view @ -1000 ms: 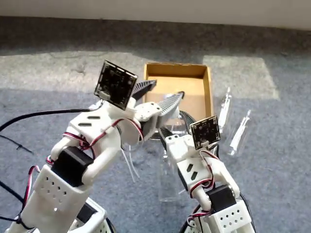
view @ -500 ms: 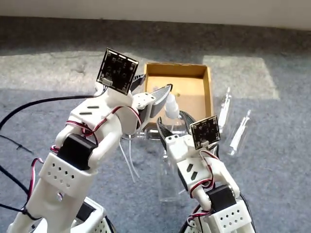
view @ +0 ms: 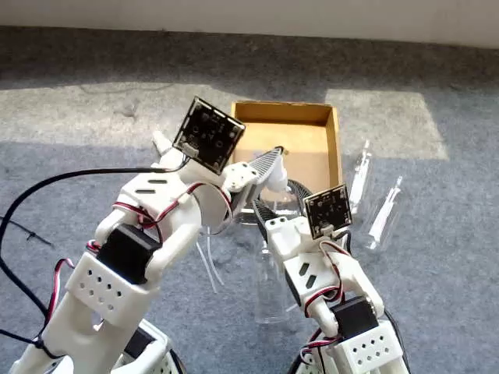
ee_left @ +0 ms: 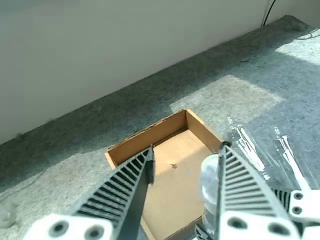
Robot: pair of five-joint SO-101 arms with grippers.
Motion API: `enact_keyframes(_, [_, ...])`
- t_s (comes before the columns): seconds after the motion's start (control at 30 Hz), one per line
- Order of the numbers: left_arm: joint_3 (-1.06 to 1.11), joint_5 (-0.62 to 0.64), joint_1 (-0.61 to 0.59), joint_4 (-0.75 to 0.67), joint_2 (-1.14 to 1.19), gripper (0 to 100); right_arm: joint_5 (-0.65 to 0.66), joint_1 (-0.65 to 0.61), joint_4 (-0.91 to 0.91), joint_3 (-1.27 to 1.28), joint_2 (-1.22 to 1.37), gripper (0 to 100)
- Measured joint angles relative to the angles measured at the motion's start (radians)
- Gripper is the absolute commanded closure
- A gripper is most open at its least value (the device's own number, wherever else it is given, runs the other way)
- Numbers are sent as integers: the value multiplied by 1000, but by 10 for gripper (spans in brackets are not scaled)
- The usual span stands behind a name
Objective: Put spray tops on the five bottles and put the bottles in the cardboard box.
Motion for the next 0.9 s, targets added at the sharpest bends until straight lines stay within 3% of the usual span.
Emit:
enact_keyframes(0.37, [-54, -11, 12, 12, 15, 800, 60, -2, 0, -2, -3, 994])
enact_keyframes(0.67, [-388, -44, -87, 253, 8, 804, 61, 11, 0, -2, -3, 994])
enact_keyframes(0.9, [-206, -51, -152, 339, 14, 800, 61, 164, -18, -201, 127, 994])
